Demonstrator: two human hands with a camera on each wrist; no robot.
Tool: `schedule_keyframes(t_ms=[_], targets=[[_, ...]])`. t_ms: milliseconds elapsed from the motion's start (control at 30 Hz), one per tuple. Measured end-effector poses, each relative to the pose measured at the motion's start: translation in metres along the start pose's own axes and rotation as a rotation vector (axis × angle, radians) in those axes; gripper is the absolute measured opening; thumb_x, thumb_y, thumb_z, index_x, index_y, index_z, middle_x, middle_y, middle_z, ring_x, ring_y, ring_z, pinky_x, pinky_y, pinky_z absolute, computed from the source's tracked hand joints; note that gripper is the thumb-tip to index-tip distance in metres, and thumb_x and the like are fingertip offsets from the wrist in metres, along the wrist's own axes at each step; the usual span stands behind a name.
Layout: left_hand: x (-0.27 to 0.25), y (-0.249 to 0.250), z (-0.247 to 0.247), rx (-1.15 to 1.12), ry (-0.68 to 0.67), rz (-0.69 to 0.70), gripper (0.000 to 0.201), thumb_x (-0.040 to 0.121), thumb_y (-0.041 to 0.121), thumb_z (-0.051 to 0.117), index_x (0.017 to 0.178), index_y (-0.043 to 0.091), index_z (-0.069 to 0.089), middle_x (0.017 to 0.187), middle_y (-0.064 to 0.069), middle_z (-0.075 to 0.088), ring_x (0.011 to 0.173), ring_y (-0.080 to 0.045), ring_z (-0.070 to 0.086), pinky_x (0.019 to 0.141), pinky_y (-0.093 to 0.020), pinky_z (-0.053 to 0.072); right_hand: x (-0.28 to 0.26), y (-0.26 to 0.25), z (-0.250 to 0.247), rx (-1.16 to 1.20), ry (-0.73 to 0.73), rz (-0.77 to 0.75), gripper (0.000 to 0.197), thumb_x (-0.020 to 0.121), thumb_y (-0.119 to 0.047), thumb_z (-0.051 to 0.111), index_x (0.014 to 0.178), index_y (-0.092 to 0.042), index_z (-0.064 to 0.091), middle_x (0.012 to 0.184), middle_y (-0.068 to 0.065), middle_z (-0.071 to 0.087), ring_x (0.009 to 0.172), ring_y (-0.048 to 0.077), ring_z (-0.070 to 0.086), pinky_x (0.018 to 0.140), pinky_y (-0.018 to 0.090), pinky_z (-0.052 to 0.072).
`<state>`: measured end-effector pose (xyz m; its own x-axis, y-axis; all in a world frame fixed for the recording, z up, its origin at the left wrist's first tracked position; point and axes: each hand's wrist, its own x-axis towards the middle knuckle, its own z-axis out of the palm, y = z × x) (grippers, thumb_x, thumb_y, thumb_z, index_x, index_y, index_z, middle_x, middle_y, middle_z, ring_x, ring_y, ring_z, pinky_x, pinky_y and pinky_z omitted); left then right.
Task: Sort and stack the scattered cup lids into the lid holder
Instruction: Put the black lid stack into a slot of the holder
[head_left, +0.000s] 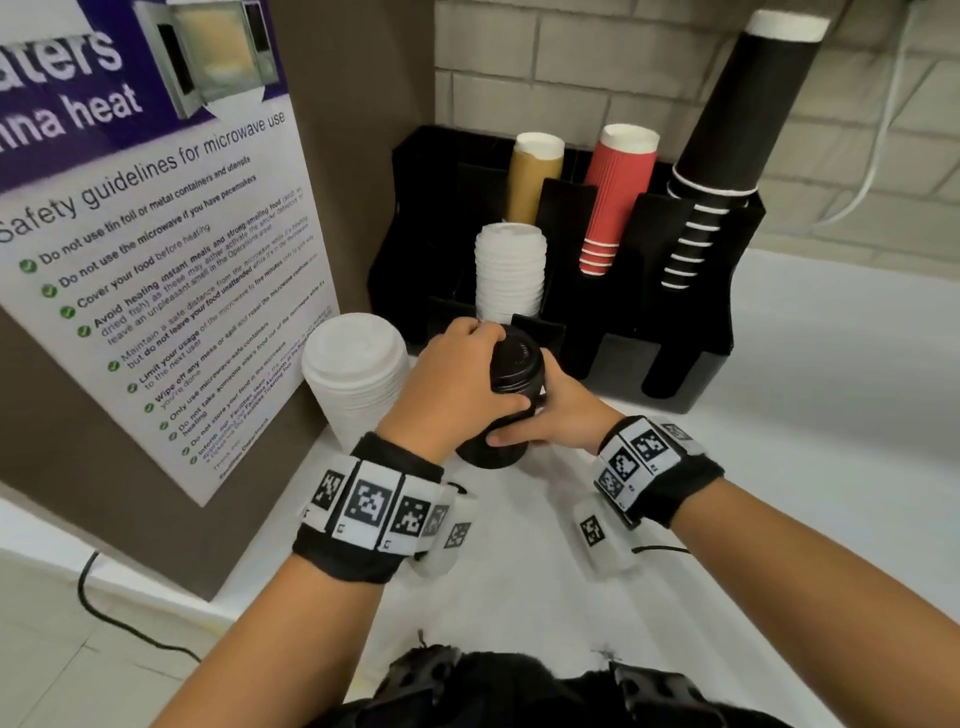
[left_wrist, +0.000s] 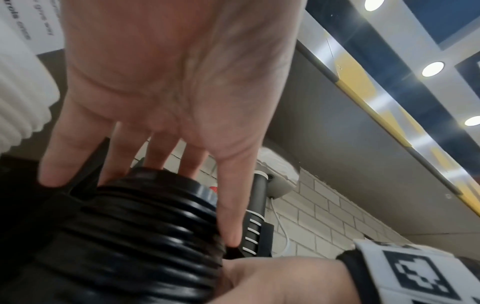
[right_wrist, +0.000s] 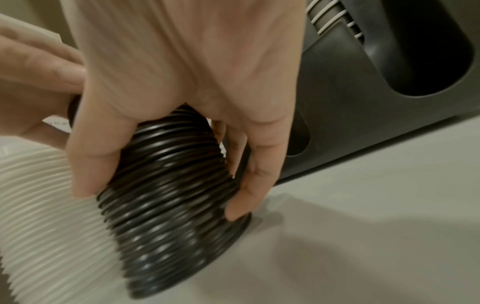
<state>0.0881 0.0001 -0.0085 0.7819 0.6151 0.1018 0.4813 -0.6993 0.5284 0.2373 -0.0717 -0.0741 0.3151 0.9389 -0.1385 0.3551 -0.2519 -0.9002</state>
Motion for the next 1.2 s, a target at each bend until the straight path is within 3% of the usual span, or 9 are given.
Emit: schedule_keyframes(t_ms=[67, 167, 267, 467, 633, 833, 1033, 1133, 1200], targets=[[0.002, -0.003, -0.004, -0.048, 0.055, 0.014, 0.064, 0.081, 0.032, 0.076, 0.137, 0.016, 0.049, 0.139, -0.005, 0.044, 0.124, -0.023, 0.048, 0.107, -0.038, 0.04, 0.004, -0.003, 0.001, -0.035, 0.002, -0.002, 0.099, 0.058, -0.016, 0.091, 0.136, -0.026, 0.03, 0.124, -0.005, 0.055, 0.118, 0.012, 0.054, 0.098, 0.034, 0.049], [0.004, -0.009, -0.014, -0.234, 0.208, 0.085, 0.032, 0.09, 0.022, 0.066, 0.121, 0.015, 0.06, 0.124, 0.0, 0.051, 0.114, -0.016, 0.051, 0.097, -0.024, 0.039, 0.007, -0.012, -0.006, -0.092, -0.053, -0.017, 0.109, 0.058, -0.021, 0.091, 0.143, -0.02, 0.023, 0.131, -0.004, 0.049, 0.125, 0.013, 0.048, 0.104, 0.031, 0.043], [0.003, -0.015, -0.025, -0.502, 0.297, 0.069, 0.014, 0.096, 0.015, 0.056, 0.107, 0.02, 0.064, 0.109, 0.004, 0.058, 0.103, -0.014, 0.057, 0.09, -0.027, 0.048, 0.007, -0.031, -0.019, -0.125, -0.081, -0.073, 0.119, 0.056, -0.029, 0.091, 0.148, -0.02, 0.015, 0.141, 0.001, 0.039, 0.131, 0.015, 0.041, 0.111, 0.036, 0.037], [-0.002, -0.027, -0.036, -0.898, 0.327, -0.029, 0.023, 0.098, 0.011, 0.051, 0.091, 0.029, 0.065, 0.095, 0.011, 0.063, 0.095, -0.012, 0.063, 0.082, -0.026, 0.053, 0.016, -0.078, -0.024, -0.413, -0.14, -0.194, 0.092, 0.07, -0.035, 0.083, 0.145, -0.028, 0.032, 0.139, 0.0, 0.044, 0.128, 0.015, 0.042, 0.108, 0.04, 0.039], [-0.005, -0.03, -0.038, -0.971, 0.321, 0.001, 0.02, 0.097, 0.01, 0.055, 0.091, 0.027, 0.065, 0.094, 0.008, 0.063, 0.092, -0.009, 0.064, 0.081, -0.025, 0.054, 0.032, -0.107, -0.017, -0.742, -0.315, -0.067, 0.093, 0.069, -0.039, 0.082, 0.146, -0.033, 0.03, 0.136, 0.0, 0.047, 0.122, 0.019, 0.047, 0.1, 0.038, 0.047], [-0.006, -0.029, -0.038, -0.97, 0.302, 0.029, 0.019, 0.095, 0.011, 0.058, 0.092, 0.027, 0.066, 0.086, 0.018, 0.064, 0.089, -0.006, 0.065, 0.081, -0.025, 0.055, 0.037, -0.118, -0.015, -0.882, -0.35, -0.022, 0.083, 0.068, -0.037, 0.082, 0.138, -0.032, 0.039, 0.123, 0.001, 0.055, 0.108, 0.019, 0.055, 0.088, 0.035, 0.054], [-0.006, -0.028, -0.036, -0.941, 0.412, 0.083, 0.019, 0.093, 0.007, 0.06, 0.099, 0.025, 0.064, 0.098, 0.013, 0.063, 0.088, 0.003, 0.063, 0.085, -0.025, 0.054, 0.035, -0.114, -0.022, -0.677, -0.238, -0.083, 0.074, 0.068, -0.029, 0.082, 0.131, -0.03, 0.045, 0.119, 0.002, 0.058, 0.106, 0.02, 0.059, 0.086, 0.041, 0.056], [-0.007, -0.026, -0.032, -0.949, 0.468, 0.105, 0.029, 0.089, 0.014, 0.067, 0.11, 0.032, 0.058, 0.114, 0.012, 0.06, 0.1, 0.002, 0.061, 0.085, -0.019, 0.051, 0.024, -0.117, -0.034, -0.448, -0.101, -0.173, 0.071, 0.069, -0.026, 0.083, 0.13, -0.03, 0.047, 0.114, -0.007, 0.057, 0.102, 0.01, 0.058, 0.082, 0.024, 0.052], [-0.007, -0.024, -0.03, -0.949, 0.405, 0.115, 0.053, 0.081, 0.023, 0.076, 0.124, 0.037, 0.049, 0.129, 0.01, 0.053, 0.117, -0.002, 0.055, 0.092, -0.019, 0.049, 0.013, -0.119, -0.041, -0.268, -0.053, -0.24, 0.068, 0.072, -0.025, 0.081, 0.131, -0.031, 0.047, 0.118, -0.007, 0.054, 0.101, 0.007, 0.057, 0.083, 0.021, 0.049]])
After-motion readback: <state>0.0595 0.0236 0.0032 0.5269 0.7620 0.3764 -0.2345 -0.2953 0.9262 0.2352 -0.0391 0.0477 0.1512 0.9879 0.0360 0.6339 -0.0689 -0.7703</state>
